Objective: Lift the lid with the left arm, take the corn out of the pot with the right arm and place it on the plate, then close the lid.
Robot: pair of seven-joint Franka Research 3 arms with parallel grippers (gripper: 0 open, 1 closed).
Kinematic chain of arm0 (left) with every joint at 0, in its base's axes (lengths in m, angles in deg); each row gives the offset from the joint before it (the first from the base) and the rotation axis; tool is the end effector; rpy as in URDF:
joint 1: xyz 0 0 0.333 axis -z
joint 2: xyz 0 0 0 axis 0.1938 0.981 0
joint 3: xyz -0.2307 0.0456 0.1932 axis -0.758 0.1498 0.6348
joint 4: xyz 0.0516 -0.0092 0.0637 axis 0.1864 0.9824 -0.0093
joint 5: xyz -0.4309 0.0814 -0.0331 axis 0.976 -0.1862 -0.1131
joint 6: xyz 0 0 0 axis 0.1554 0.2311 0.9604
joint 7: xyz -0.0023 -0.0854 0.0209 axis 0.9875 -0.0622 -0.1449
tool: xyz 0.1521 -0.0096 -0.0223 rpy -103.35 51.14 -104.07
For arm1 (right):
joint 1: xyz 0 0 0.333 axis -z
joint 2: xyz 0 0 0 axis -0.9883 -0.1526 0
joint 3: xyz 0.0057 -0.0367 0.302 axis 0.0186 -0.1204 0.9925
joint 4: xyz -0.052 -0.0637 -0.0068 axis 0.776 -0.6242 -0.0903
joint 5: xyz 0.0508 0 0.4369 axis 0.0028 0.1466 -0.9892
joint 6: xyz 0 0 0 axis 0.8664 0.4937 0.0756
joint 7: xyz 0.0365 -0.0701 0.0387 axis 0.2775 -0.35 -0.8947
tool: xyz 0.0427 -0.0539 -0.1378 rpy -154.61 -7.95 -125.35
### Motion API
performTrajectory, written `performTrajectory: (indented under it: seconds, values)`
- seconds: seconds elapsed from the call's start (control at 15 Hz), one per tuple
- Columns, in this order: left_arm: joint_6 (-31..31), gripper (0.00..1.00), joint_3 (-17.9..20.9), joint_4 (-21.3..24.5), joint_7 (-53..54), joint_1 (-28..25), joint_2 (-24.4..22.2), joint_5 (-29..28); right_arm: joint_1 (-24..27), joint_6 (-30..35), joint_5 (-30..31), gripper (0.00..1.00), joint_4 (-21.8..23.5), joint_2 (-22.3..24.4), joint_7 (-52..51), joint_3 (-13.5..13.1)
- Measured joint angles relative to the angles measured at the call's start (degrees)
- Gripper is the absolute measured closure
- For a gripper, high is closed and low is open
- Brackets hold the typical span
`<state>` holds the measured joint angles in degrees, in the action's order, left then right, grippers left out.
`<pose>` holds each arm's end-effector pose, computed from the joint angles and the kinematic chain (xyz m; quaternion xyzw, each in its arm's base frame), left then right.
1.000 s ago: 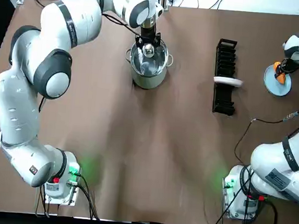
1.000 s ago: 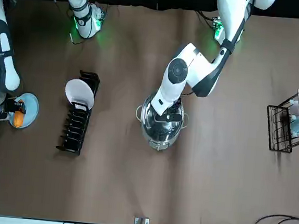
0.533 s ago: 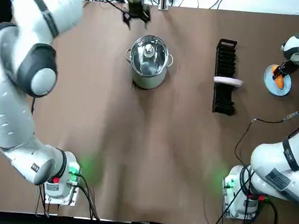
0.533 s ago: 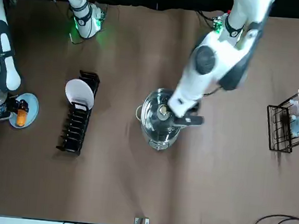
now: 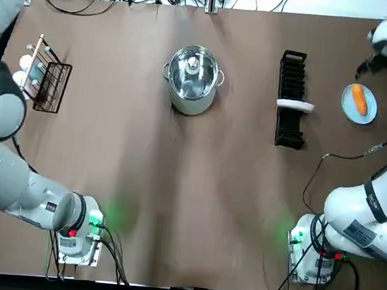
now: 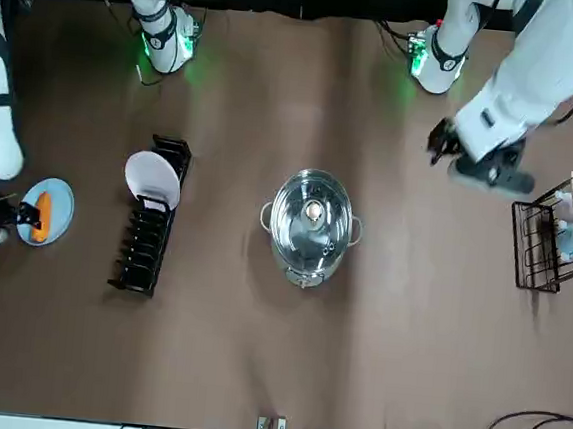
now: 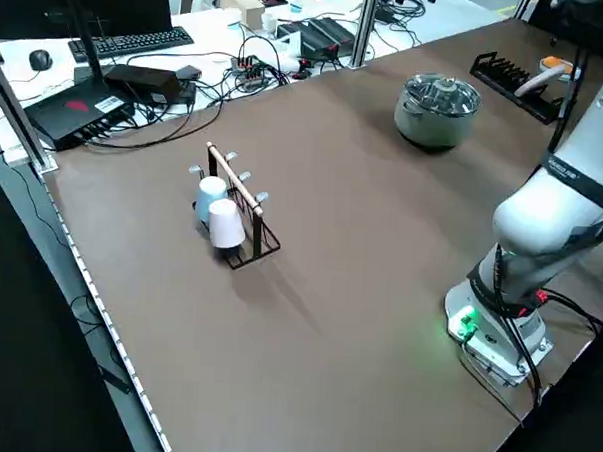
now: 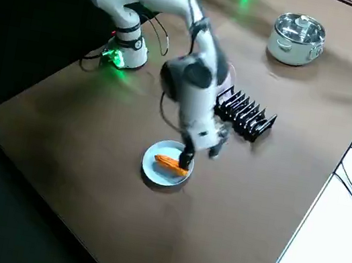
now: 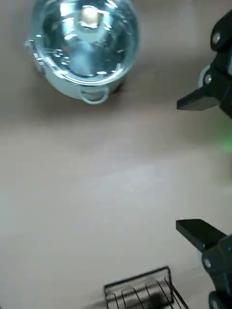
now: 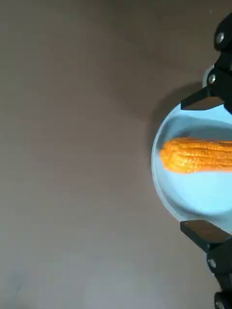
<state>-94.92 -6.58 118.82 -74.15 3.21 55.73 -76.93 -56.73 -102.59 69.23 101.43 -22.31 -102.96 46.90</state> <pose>0.5845 -0.2101 0.5445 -0.9941 0.1038 0.0278 0.0134 0.6245 -0.2965 0.1770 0.9903 0.1356 0.0218 0.0200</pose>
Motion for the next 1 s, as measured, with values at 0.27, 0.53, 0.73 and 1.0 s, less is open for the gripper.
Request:
performTrajectory:
  seconds: [0.27, 0.53, 0.73, 1.0]
  values:
    - [4.7, 0.0, -0.1, 0.5, 7.0, -3.0, -4.7, 0.0, -10.1, 23.4, -0.2, 0.0, -16.2, 2.9, 18.0, 0.5]
    - [4.9, 0.0, 0.0, 0.7, 7.3, -5.9, -4.8, 0.0, -19.5, 28.7, -0.2, 0.0, -20.1, 4.5, 29.3, 0.6]
    - [4.9, 0.0, 0.0, 0.9, 7.3, -8.0, -4.8, 0.0, -20.8, 32.0, -0.2, 0.0, -20.8, 8.6, 30.1, 0.5]
    - [7.0, 0.0, 0.0, 1.0, 7.3, -10.1, -4.8, 0.1, -23.0, 40.8, -0.2, 0.0, -21.1, 16.0, 32.3, 0.5]
